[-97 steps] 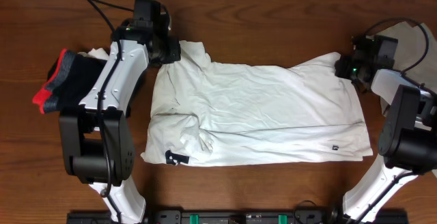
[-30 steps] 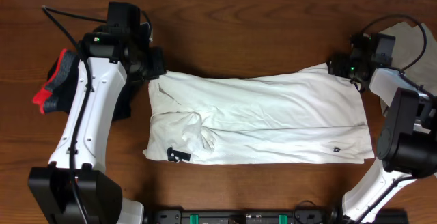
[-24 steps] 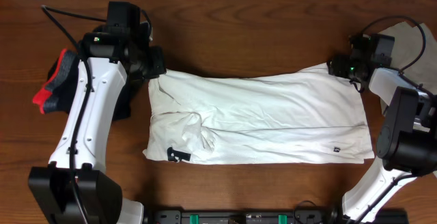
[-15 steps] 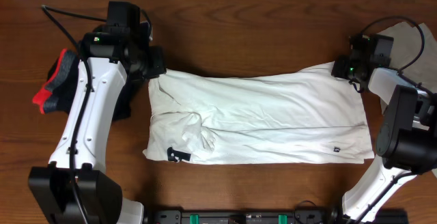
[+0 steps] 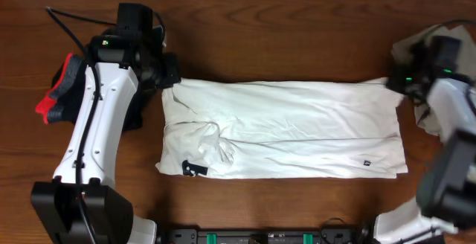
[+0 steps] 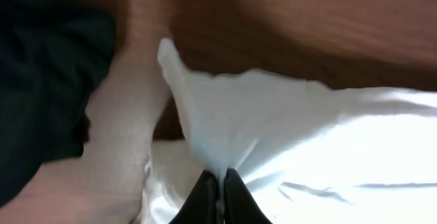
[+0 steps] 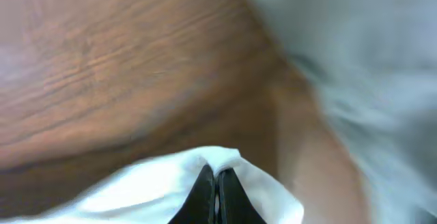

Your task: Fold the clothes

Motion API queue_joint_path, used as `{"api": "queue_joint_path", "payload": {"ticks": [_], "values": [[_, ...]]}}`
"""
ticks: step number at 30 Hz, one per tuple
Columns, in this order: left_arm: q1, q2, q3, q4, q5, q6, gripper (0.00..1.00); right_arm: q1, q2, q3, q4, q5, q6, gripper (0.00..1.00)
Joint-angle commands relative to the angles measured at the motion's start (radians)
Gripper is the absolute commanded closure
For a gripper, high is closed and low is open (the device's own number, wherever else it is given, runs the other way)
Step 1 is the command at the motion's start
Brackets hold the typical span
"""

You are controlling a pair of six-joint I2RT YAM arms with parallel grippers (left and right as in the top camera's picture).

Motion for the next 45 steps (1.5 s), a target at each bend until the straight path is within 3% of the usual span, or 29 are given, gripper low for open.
{"api": "queue_joint_path", "payload": {"ticks": [1, 14, 34, 36, 37, 39, 40, 45], "values": [[0.002, -0.007, 0.005, -0.037, -0.003, -0.005, 0.94, -0.051, -0.106, 0.024, -0.061, 0.054, 0.042, 0.99], [0.002, -0.007, -0.003, -0.252, -0.002, -0.006, 0.94, -0.084, -0.180, 0.019, -0.450, 0.126, 0.029, 0.99], [-0.017, -0.007, -0.224, -0.293, -0.002, -0.010, 0.94, -0.084, -0.174, 0.016, -0.565, 0.275, 0.030, 0.99], [-0.017, -0.007, -0.244, -0.297, -0.002, -0.010, 0.94, -0.084, -0.174, 0.016, -0.566, 0.275, 0.030, 0.94], [-0.017, -0.007, -0.255, -0.297, -0.002, -0.010, 0.93, -0.084, -0.174, 0.016, -0.566, 0.274, 0.030, 0.85], [-0.017, -0.007, -0.267, -0.299, -0.002, -0.010, 0.71, -0.084, -0.174, 0.016, -0.568, 0.274, 0.030, 0.69], [-0.017, -0.007, -0.269, -0.304, -0.002, -0.010, 0.67, -0.084, -0.174, 0.016, -0.569, 0.274, 0.030, 0.69], [-0.017, -0.007, -0.269, -0.325, -0.002, -0.010, 0.63, -0.084, -0.174, 0.016, -0.570, 0.268, 0.030, 0.70]]}}
